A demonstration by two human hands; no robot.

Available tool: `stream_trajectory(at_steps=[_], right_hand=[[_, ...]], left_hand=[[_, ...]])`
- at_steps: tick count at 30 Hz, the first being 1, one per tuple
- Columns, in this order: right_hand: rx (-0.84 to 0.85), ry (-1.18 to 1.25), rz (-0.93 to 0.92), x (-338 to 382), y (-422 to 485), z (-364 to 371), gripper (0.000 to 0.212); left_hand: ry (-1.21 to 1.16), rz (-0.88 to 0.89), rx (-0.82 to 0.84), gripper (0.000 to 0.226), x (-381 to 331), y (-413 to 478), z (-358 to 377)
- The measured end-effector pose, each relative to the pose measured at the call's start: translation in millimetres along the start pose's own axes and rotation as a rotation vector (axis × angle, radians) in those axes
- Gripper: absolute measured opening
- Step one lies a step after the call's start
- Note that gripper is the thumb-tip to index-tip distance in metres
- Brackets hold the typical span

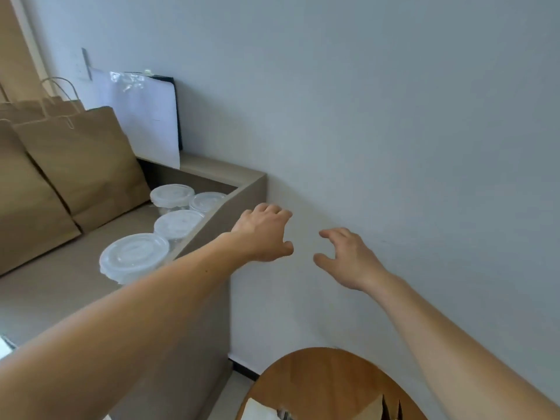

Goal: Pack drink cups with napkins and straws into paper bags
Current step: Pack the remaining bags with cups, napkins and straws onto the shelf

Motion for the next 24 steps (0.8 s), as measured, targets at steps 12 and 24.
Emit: stream_trajectory(at_steps=[12, 24], right_hand=[[0.072, 0.034, -0.384, 225.0, 119.3, 60.3, 0.059], [0.282, -0.198, -0.254, 279.5, 210.1, 170.2, 0.075]], left_hand=[[0.041, -0.449, 0.051, 0.073, 251.6, -77.8, -13.9], [0.001, -0.552, 0.173, 0.072, 345.1, -111.7, 46.0]])
Point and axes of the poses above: each hand's wrist, its own y-axis towards the middle knuckle, its own z-axis out of the palm, x = y × z, the point moved 9 cm from there along y, towards the middle knuckle, and after that the axes turned 13 degrees about y, right-handed, at the moved point
